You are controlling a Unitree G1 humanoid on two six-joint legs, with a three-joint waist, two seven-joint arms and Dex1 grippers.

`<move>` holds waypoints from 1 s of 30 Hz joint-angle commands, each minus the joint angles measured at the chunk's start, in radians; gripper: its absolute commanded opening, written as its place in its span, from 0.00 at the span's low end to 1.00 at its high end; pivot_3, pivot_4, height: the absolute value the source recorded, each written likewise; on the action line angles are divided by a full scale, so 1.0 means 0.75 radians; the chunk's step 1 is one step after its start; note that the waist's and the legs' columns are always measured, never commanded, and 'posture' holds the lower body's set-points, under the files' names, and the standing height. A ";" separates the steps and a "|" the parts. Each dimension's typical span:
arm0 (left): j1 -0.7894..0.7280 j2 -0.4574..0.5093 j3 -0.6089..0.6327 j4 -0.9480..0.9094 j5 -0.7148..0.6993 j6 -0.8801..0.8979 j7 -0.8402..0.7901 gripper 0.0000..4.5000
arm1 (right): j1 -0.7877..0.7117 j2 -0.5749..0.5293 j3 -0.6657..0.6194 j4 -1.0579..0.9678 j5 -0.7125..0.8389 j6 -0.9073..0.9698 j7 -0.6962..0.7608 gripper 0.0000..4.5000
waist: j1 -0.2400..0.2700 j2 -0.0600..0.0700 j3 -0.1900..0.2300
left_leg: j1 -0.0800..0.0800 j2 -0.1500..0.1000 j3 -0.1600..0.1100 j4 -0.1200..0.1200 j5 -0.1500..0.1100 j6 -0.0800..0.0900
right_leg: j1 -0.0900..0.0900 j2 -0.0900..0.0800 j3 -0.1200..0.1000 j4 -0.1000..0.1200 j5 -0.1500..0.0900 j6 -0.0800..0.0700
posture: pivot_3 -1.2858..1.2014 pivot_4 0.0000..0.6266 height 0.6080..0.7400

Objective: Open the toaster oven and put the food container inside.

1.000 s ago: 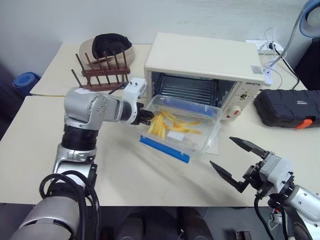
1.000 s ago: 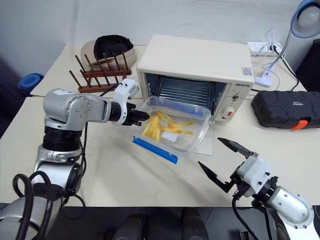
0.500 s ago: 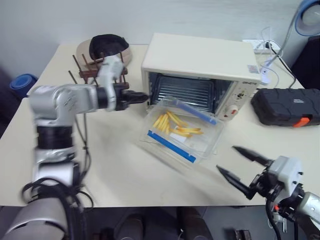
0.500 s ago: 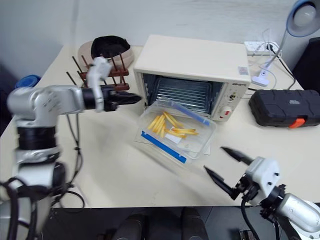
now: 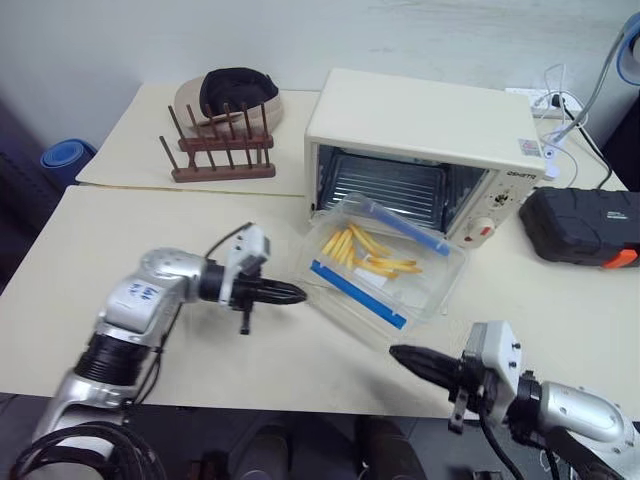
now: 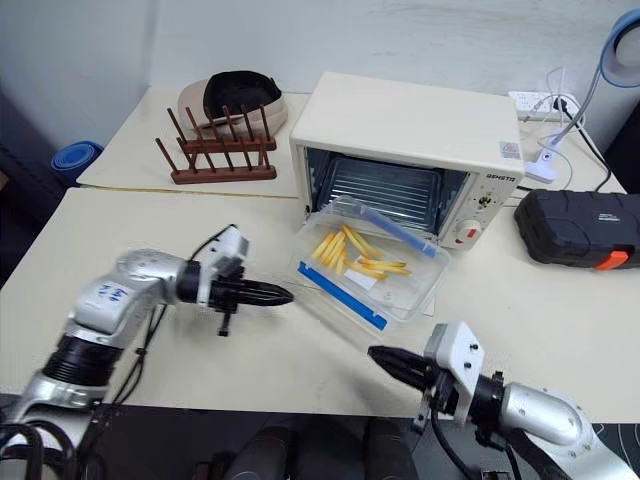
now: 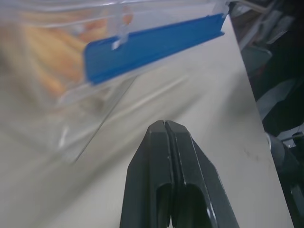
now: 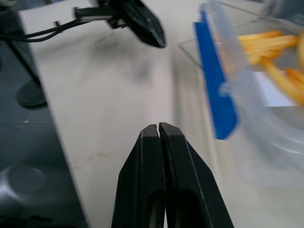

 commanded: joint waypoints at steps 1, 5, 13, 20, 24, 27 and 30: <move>-0.001 -0.058 -0.012 -0.038 0.026 -0.045 0.051 0.00 | -0.049 -0.001 -0.076 0.043 -0.042 0.006 -0.051 0.01 | -0.004 0.000 0.000 | 0.000 0.000 0.000 0.000 0.000 0.000 | 0.000 0.000 0.000 0.001 0.000 0.000 | 0.52 0.24 1.00; -0.013 -0.157 -0.016 -0.020 0.036 -0.057 0.124 0.00 | -0.200 0.018 -0.126 0.164 -0.074 0.022 -0.128 0.01 | -0.008 0.000 0.000 | 0.001 0.000 0.002 0.001 0.000 0.000 | 0.000 0.000 0.001 0.002 0.000 0.001 | 0.52 0.24 1.00; -0.085 -0.360 0.068 0.127 0.074 -0.121 0.363 0.00 | -0.508 0.095 -0.042 0.413 -0.192 -0.022 -0.156 0.01 | -0.008 0.000 0.000 | 0.002 0.000 0.001 0.001 0.001 -0.001 | 0.000 0.001 0.001 0.002 0.000 0.001 | 0.52 0.24 1.00; -0.251 -0.514 0.128 0.422 0.173 -0.325 0.554 0.00 | -0.812 0.210 0.075 0.724 -0.365 -0.128 -0.187 0.01 | -0.019 0.000 0.000 | 0.001 -0.001 0.003 0.001 0.005 -0.007 | -0.001 0.000 0.001 0.002 0.001 0.002 | 0.52 0.24 1.00; -0.364 -0.618 0.174 0.624 0.207 -0.467 0.667 0.00 | -0.985 0.296 0.087 0.928 -0.481 -0.238 -0.271 0.01 | -0.036 0.000 0.000 | 0.000 -0.001 0.004 0.001 0.007 -0.009 | -0.003 0.000 0.001 0.003 0.002 0.003 | 0.52 0.24 1.00; -0.398 -0.662 0.199 0.683 0.202 -0.507 0.681 0.00 | -1.041 0.334 0.075 0.982 -0.493 -0.272 -0.279 0.01 | -0.037 0.000 0.000 | 0.000 0.000 0.004 -0.002 0.008 -0.011 | -0.006 0.000 0.001 0.005 0.002 0.003 | 0.52 0.24 1.00; -0.388 -0.658 0.215 0.676 0.196 -0.513 0.659 0.00 | -1.019 0.345 0.065 0.887 -0.420 -0.200 -0.229 0.01 | -0.036 0.001 0.000 | -0.002 0.000 0.004 -0.004 0.008 -0.011 | -0.007 0.000 0.001 0.006 0.002 0.003 | 0.52 0.24 1.00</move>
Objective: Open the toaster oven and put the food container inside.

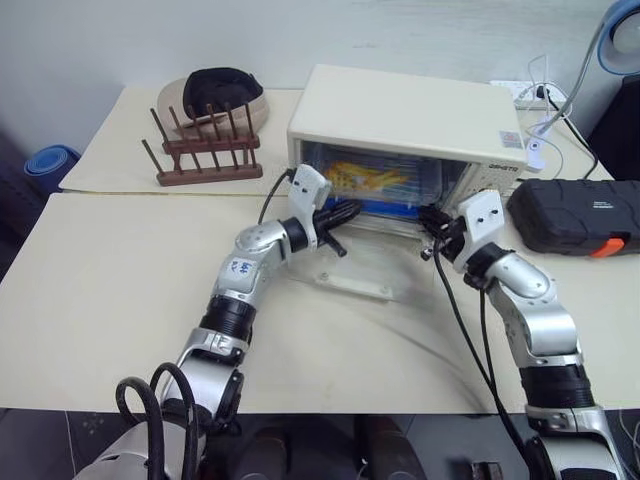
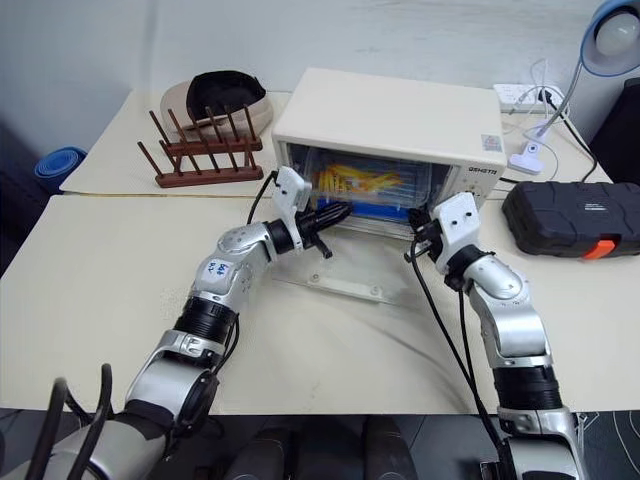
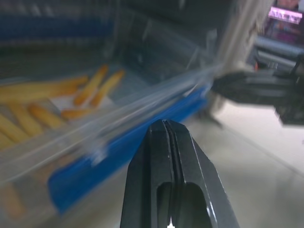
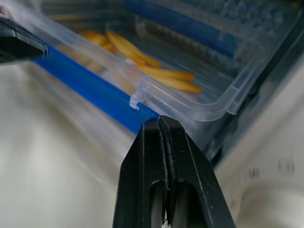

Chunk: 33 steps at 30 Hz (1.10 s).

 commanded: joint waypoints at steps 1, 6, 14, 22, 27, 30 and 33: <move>0.015 0.018 0.035 -0.028 -0.012 -0.020 -0.016 0.00 | 0.038 -0.007 -0.021 -0.165 0.106 0.068 0.076 0.01 | 0.001 0.000 0.000 | -0.003 0.000 0.000 0.000 0.000 0.000 | -0.002 -0.001 0.000 0.000 0.000 0.000 | 0.52 0.24 1.00; 0.153 0.192 0.056 -0.280 -0.101 0.152 -0.185 0.04 | 0.213 -0.102 -0.079 -0.451 0.271 0.243 0.186 0.00 | -0.003 0.000 0.000 | -0.019 0.000 0.000 0.003 0.000 0.000 | -0.020 -0.002 0.000 0.003 0.001 0.001 | 0.52 0.24 1.00; 0.551 0.779 0.299 -0.615 -0.412 0.191 -0.865 0.47 | 0.628 -0.454 -0.258 -0.219 0.149 -0.065 0.561 0.00 | 0.001 0.001 0.000 | -0.013 -0.001 0.001 0.004 -0.001 0.002 | -0.010 -0.001 0.001 -0.003 0.001 0.001 | 0.52 0.24 1.00; 0.652 0.969 0.398 -0.567 -0.460 0.206 -1.004 0.99 | 0.477 -0.348 -0.049 0.105 0.084 -0.309 0.715 0.00 | -0.019 0.002 0.001 | 0.012 0.003 0.001 0.001 -0.007 0.012 | 0.013 0.001 0.000 -0.003 -0.001 -0.003 | 0.52 0.24 1.00; 0.660 0.845 0.510 -0.639 -0.542 0.277 -0.770 0.99 | 0.396 -0.170 -0.117 0.040 0.239 -0.345 0.680 0.00 | -0.029 0.002 0.001 | 0.008 0.004 -0.006 0.001 -0.007 0.010 | 0.007 0.000 0.000 -0.001 -0.002 -0.003 | 0.52 0.24 1.00; 0.691 0.796 0.571 -0.665 -0.549 0.262 -0.656 0.99 | 0.347 -0.089 -0.205 -0.023 0.381 -0.305 0.604 0.00 | -0.032 0.003 0.001 | 0.004 0.003 -0.008 0.002 -0.004 0.003 | 0.001 -0.001 0.001 0.000 -0.001 -0.003 | 0.52 0.24 1.00; 0.759 0.793 0.593 -0.687 -0.468 0.193 -0.577 0.99 | 0.302 -0.041 -0.283 -0.097 0.498 -0.251 0.525 0.00 | -0.033 0.003 0.002 | 0.004 0.004 -0.007 0.001 -0.005 0.002 | 0.001 -0.001 0.002 -0.001 -0.001 -0.003 | 0.52 0.24 1.00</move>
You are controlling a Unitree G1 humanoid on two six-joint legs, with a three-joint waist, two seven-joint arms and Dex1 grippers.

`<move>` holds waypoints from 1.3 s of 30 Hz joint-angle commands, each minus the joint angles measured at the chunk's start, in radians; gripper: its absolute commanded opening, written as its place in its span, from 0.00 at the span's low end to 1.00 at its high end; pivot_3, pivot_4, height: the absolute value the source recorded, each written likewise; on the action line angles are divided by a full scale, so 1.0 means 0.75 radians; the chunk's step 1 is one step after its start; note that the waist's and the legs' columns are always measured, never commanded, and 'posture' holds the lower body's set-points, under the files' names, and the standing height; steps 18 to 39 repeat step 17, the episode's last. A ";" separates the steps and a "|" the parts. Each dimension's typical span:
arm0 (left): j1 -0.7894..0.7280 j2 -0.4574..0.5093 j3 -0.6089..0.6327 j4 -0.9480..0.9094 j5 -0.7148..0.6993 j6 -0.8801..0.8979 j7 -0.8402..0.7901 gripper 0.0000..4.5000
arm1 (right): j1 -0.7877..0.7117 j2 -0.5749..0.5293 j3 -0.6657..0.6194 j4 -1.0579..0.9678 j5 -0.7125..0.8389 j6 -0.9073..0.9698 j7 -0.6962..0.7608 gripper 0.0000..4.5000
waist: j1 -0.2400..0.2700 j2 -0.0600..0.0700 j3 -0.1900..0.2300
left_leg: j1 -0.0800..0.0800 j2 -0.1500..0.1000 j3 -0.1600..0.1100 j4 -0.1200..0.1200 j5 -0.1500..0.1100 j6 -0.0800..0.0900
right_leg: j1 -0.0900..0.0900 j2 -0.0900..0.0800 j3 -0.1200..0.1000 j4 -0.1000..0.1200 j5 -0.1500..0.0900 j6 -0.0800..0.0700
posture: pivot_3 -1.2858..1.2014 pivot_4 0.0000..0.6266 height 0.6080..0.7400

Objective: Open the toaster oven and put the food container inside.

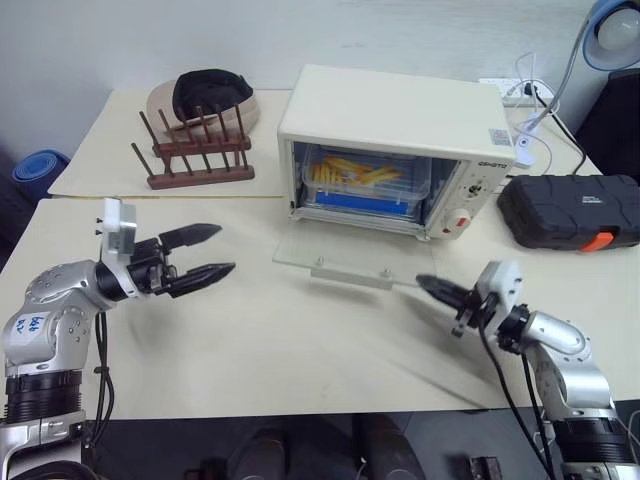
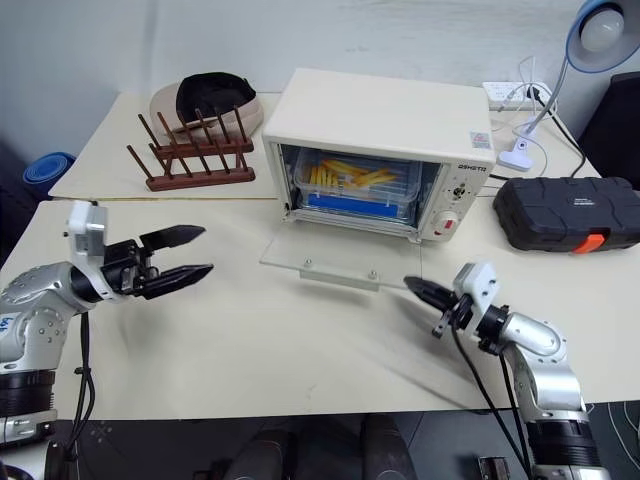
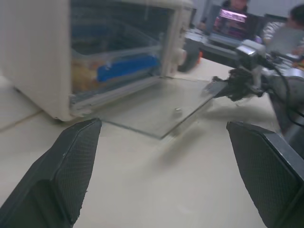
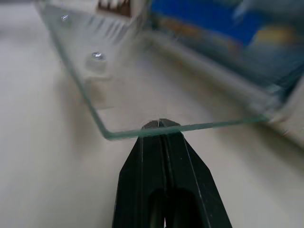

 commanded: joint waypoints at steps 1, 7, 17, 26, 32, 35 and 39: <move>0.091 0.035 0.041 -0.054 0.087 -0.093 0.074 0.99 | -0.061 0.016 -0.122 -0.147 0.165 0.059 -0.098 0.00 | 0.002 0.000 0.000 | 0.000 0.000 0.000 -0.001 0.000 0.000 | -0.001 0.000 0.001 0.000 0.000 0.000 | 0.52 0.24 1.00; 0.265 0.117 0.025 0.013 0.226 -0.299 -0.004 1.00 | -0.065 -0.088 -0.166 -0.316 0.261 0.219 -0.118 0.15 | 0.009 0.001 0.000 | -0.002 0.000 0.001 -0.002 -0.001 0.001 | -0.002 0.000 0.000 -0.004 0.000 -0.001 | 0.52 0.24 1.00; 0.431 0.107 0.051 -0.045 0.239 -0.390 0.023 1.00 | 0.281 -0.327 -0.068 -0.178 -0.047 -0.263 0.388 0.91 | 0.034 0.001 0.000 | 0.002 -0.001 0.009 -0.001 -0.007 0.012 | 0.007 0.000 -0.002 -0.012 0.001 0.001 | 0.52 0.24 1.00; 0.431 0.107 0.051 -0.045 0.239 -0.390 0.023 1.00 | 0.281 -0.327 -0.068 -0.178 -0.047 -0.263 0.388 0.91 | 0.034 0.001 0.000 | 0.002 -0.001 0.009 -0.001 -0.007 0.012 | 0.007 0.000 -0.002 -0.012 0.001 0.001 | 0.52 0.24 1.00; 0.431 0.107 0.051 -0.045 0.239 -0.390 0.023 1.00 | 0.281 -0.327 -0.068 -0.178 -0.047 -0.263 0.388 0.91 | 0.034 0.001 0.000 | 0.002 -0.001 0.009 -0.001 -0.007 0.012 | 0.007 0.000 -0.002 -0.012 0.001 0.001 | 0.52 0.24 1.00; 0.431 0.107 0.051 -0.045 0.239 -0.390 0.023 1.00 | 0.281 -0.327 -0.068 -0.178 -0.047 -0.263 0.388 0.91 | 0.034 0.001 0.000 | 0.002 -0.001 0.009 -0.001 -0.007 0.012 | 0.007 0.000 -0.002 -0.012 0.001 0.001 | 0.52 0.24 1.00; 0.431 0.107 0.051 -0.045 0.239 -0.390 0.023 1.00 | 0.281 -0.327 -0.068 -0.178 -0.047 -0.263 0.388 0.91 | 0.034 0.001 0.000 | 0.002 -0.001 0.009 -0.001 -0.007 0.012 | 0.007 0.000 -0.002 -0.012 0.001 0.001 | 0.52 0.24 1.00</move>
